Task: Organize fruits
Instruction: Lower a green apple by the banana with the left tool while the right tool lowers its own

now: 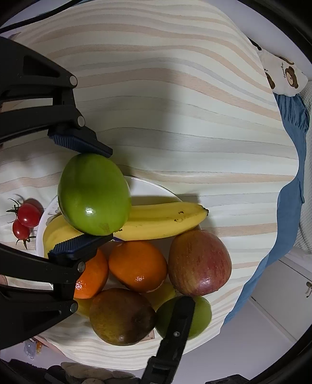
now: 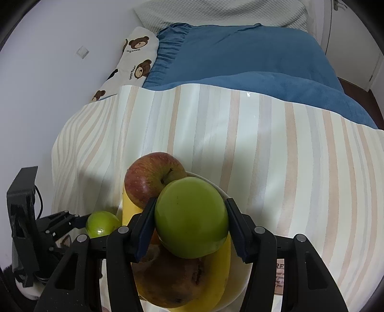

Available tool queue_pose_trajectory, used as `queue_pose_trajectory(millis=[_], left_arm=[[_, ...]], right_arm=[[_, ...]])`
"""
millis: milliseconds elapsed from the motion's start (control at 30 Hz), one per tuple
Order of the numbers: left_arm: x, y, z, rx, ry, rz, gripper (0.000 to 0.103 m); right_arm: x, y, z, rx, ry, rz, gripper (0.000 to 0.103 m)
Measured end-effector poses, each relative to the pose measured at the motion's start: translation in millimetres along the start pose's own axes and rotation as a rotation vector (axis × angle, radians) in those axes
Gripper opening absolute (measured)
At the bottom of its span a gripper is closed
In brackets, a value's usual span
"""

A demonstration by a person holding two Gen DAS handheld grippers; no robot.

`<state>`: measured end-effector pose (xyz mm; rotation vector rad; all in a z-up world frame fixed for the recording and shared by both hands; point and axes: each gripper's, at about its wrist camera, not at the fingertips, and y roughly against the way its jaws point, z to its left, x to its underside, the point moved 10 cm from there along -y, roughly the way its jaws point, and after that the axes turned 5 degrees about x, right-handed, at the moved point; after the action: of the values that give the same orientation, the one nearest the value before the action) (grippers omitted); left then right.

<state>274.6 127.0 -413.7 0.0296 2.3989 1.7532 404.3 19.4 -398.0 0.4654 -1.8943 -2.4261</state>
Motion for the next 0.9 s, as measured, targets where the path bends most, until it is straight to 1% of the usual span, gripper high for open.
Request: queue_pose_trajectory(millis=[100,333,533,900], left_arm=[[0.9,0.0,3.7,0.010,0.003,0.002,0.061],[2.0,-1.0,9.4,0.021,0.009,0.008,0.062],[3.2,-2.0,11.8,0.042,0.015,0.016,0.062],[3.6,-4.6,11.2,0.041,0.013,0.028,0.062]], right_arm=[[2.9,-4.9,-3.0,0.009,0.003,0.016,0.059],[3.8,-7.8,-2.7,0.011,0.015,0.020,0.059],[5.7,-10.6,-0.6,0.012,0.012,0.031,0.063],[8.9,-6.9,-8.5,0.013,-0.001,0.032,0.064]])
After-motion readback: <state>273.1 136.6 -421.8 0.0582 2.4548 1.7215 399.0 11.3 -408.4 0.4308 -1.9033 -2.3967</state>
